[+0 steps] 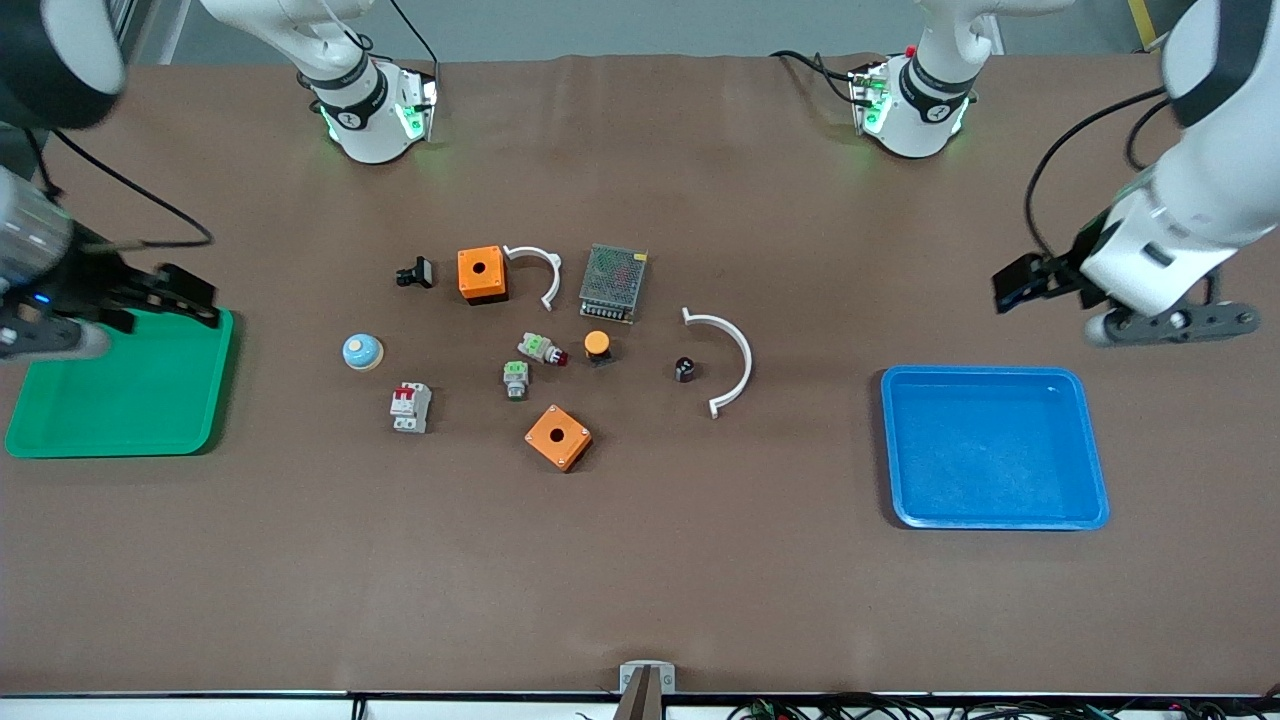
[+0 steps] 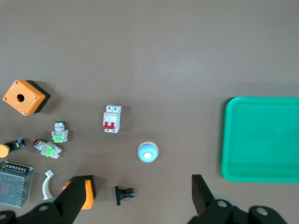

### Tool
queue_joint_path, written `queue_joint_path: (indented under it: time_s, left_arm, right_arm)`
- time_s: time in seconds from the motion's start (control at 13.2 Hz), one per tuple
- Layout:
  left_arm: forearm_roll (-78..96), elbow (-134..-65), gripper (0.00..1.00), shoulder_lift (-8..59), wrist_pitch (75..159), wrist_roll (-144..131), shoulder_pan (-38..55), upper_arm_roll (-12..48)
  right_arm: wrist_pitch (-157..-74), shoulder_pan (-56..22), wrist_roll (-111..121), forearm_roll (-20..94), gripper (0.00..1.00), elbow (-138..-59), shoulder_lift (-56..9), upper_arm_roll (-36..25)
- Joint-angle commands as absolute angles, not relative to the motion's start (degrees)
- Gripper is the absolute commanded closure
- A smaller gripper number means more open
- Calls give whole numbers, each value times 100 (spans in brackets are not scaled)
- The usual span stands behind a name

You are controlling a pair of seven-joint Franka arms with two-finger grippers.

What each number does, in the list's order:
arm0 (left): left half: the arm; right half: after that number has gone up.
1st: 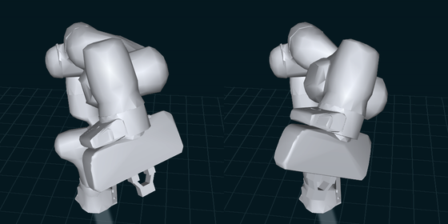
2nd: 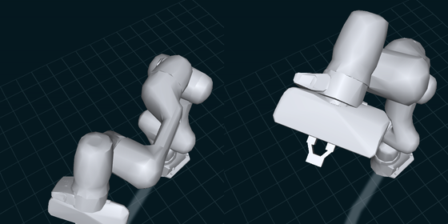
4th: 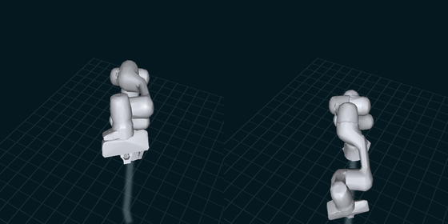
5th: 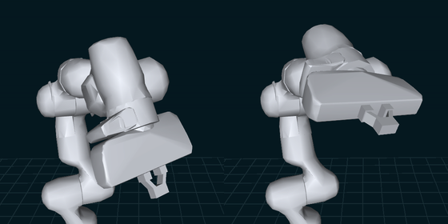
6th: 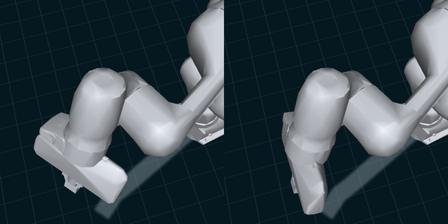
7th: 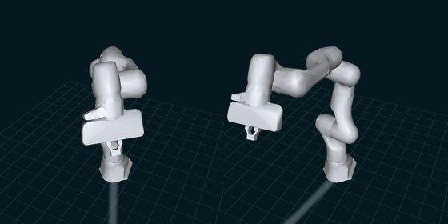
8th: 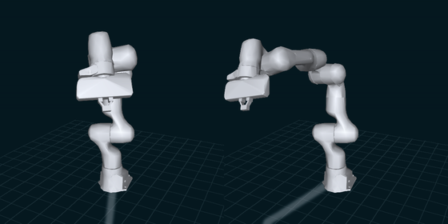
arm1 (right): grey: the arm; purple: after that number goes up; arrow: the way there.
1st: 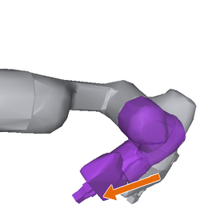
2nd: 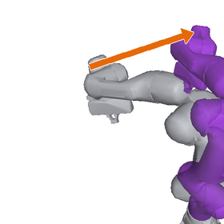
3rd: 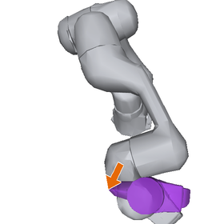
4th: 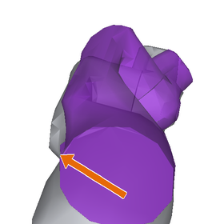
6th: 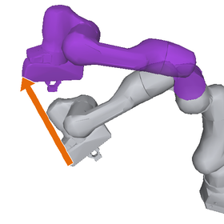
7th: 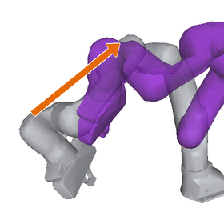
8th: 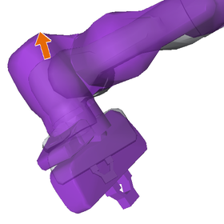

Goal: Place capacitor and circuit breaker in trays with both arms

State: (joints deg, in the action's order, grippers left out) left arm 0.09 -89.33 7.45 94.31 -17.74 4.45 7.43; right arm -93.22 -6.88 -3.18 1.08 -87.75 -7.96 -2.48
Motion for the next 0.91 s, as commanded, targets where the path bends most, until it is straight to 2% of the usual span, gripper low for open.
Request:
queue_joint_path:
  time_s: [0.0, 0.61, 0.83]
  left_arm:
    - [18, -8851, 0, 1255, 9860, -2704, 492, 1010]
    - [9, -8816, 0, 2574, 11222, -5182, 1888, 1063]
    - [9, -8798, 0, 2996, 11653, -6132, 2381, 1063]
  right_arm:
    - [-9298, -1150, -1105, 106, 0, -8631, -1176, -272]
    - [-9667, -1730, -1204, 88, 0, -8736, -1933, -272]
    - [-10096, -1723, -1230, 114, 0, -9217, -2074, -264]
